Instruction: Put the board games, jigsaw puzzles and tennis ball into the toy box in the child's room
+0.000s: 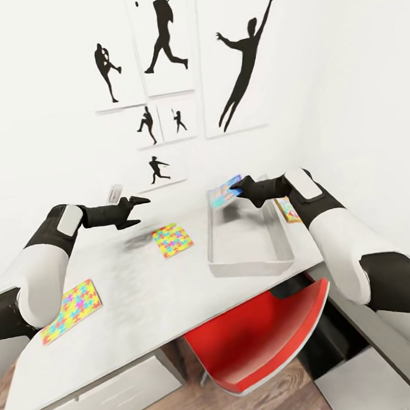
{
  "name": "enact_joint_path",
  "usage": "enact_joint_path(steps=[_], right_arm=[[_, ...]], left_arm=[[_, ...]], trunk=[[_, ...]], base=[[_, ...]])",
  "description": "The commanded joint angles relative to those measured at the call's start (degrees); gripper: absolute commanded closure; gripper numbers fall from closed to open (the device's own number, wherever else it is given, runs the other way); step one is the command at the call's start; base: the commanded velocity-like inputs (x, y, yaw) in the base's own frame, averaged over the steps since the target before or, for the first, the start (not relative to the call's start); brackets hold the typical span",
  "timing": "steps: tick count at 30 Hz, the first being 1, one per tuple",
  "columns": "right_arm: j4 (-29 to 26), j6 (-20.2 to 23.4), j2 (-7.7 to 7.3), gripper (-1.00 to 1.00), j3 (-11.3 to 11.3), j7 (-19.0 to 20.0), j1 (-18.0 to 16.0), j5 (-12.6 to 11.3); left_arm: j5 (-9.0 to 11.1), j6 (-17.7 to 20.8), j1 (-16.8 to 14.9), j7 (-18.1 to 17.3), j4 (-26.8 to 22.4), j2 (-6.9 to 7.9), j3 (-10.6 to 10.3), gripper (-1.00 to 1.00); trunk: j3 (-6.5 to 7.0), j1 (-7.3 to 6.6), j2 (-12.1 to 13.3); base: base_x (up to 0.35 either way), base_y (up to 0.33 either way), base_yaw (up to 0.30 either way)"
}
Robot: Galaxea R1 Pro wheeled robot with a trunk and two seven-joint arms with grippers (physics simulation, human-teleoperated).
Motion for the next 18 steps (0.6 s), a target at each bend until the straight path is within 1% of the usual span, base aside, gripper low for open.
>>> enact_joint_path(steps=[1,3,6,10,18], right_arm=[[-0.04,-0.01,0.02,1.00,0.11,-0.56,-0.05,-0.61],[-0.04,-0.01,0.03,1.00,0.11,-0.56,-0.05,-0.61],[-0.04,-0.01,0.04,1.00,0.14,-0.56,-0.04,-0.61],[0.01,-0.01,0.22,1.00,0.31,-0.56,-0.04,-0.58],[0.06,-0.06,0.60,1.00,0.45,-0.59,-0.04,-0.61]], left_arm=[[-0.57,0.30,-0.06,-0.43,0.00,-0.03,0.40,-1.00],[-0.57,0.30,-0.10,-0.43,0.00,-0.04,0.40,-1.00],[-0.57,0.30,-0.08,-0.43,0.00,-0.05,0.40,-1.00],[-0.57,0.30,-0.09,-0.43,0.00,-0.05,0.39,-1.00],[-0.57,0.30,-0.07,-0.43,0.00,-0.05,0.35,-1.00]], trunk=[[-0.11,0.03,-0.11],[-0.11,0.03,-0.11],[-0.11,0.03,-0.11],[-0.19,0.03,-0.11],[-0.84,0.03,-0.11]], base=[[0.000,0.000,-0.243],[0.000,0.000,-0.238],[0.000,0.000,-0.106],[0.000,0.000,-0.026],[0.000,0.000,-0.003]])
